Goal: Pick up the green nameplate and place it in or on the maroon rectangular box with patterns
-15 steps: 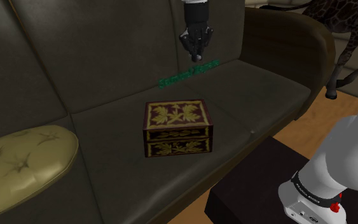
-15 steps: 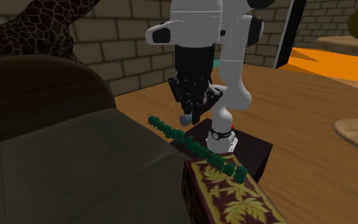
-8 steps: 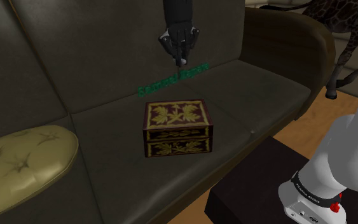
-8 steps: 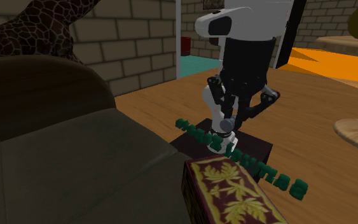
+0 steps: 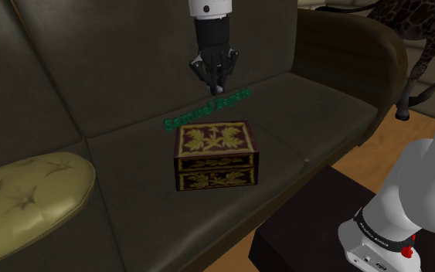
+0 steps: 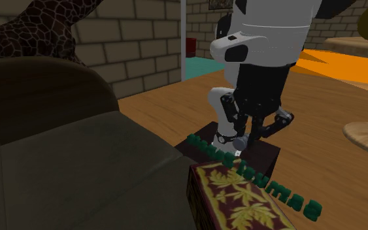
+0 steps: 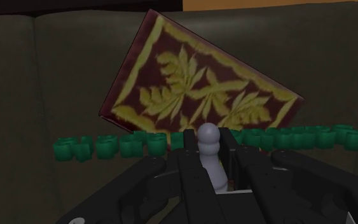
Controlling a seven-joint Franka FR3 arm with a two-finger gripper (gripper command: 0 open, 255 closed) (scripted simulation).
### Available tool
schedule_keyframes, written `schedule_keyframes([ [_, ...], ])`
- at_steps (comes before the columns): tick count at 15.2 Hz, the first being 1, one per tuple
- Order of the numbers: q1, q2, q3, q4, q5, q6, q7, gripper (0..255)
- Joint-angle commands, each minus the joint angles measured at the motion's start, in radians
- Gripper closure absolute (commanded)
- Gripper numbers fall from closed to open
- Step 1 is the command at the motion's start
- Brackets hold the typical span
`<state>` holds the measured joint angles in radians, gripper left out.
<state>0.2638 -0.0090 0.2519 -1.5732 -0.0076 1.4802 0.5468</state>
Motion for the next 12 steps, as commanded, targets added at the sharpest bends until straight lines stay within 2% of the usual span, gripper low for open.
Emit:
schedule_keyframes([
  [1,-0.001,-0.012,-0.001,-0.042,0.003,0.032,-0.002,255],
  [12,-0.002,-0.033,-0.003,-0.216,0.008,0.184,-0.005,255],
])
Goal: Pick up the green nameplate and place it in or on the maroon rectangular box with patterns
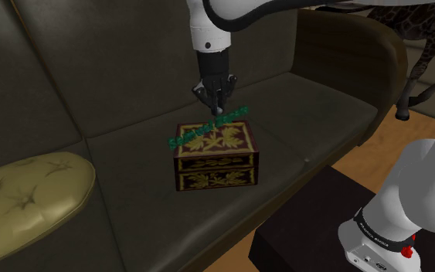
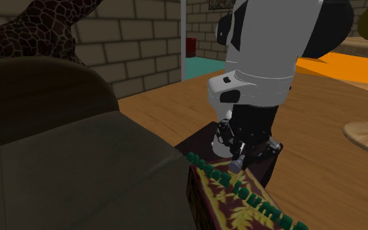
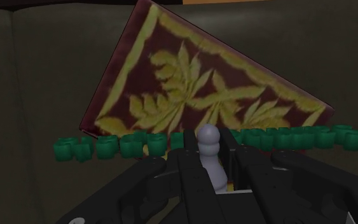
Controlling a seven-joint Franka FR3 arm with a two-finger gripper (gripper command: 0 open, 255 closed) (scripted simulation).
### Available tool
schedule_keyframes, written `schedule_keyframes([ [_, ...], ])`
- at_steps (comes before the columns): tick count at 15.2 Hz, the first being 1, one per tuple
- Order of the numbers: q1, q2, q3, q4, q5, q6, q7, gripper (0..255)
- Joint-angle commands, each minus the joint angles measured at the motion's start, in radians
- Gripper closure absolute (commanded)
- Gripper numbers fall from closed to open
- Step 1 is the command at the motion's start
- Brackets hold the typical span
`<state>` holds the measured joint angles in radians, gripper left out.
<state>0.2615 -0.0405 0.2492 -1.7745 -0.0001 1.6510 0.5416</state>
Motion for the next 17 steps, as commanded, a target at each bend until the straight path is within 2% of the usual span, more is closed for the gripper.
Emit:
schedule_keyframes([
  [1,0.0,-0.002,0.0,-0.03,0.0,0.028,0.0,255],
  [9,0.0,-0.002,0.0,-0.03,0.0,0.028,0.0,255],
  [10,0.0,-0.002,0.0,-0.03,0.0,0.028,0.0,0],
  [15,0.0,-0.002,0.0,-0.03,0.0,0.028,0.0,0],
  [17,0.001,0.01,0.001,0.051,-0.002,-0.041,0.003,0],
])
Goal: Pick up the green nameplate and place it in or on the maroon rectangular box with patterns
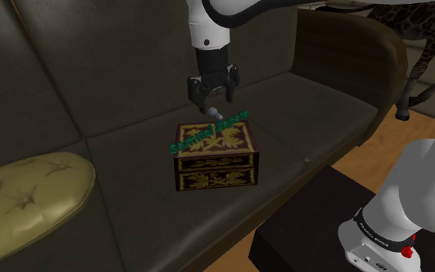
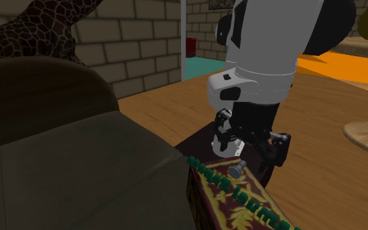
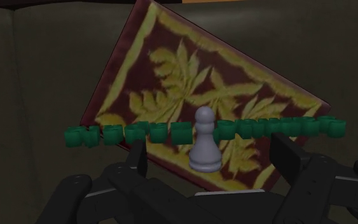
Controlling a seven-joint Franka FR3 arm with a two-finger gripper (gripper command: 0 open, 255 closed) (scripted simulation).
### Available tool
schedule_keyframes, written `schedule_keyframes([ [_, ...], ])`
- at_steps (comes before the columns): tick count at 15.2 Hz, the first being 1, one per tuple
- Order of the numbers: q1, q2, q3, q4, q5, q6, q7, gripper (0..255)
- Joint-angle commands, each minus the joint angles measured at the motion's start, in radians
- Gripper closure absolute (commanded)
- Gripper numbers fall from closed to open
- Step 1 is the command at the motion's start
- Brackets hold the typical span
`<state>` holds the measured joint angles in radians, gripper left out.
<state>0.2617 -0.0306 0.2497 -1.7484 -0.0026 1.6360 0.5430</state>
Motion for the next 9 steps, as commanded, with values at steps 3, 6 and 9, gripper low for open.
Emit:
schedule_keyframes([
  [3,0.002,0.016,0.002,0.104,-0.004,-0.09,0.004,0],
  [6,0.002,0.016,0.002,0.104,-0.004,-0.09,0.004,0],
  [9,0.002,0.016,0.002,0.104,-0.004,-0.09,0.004,0],
])
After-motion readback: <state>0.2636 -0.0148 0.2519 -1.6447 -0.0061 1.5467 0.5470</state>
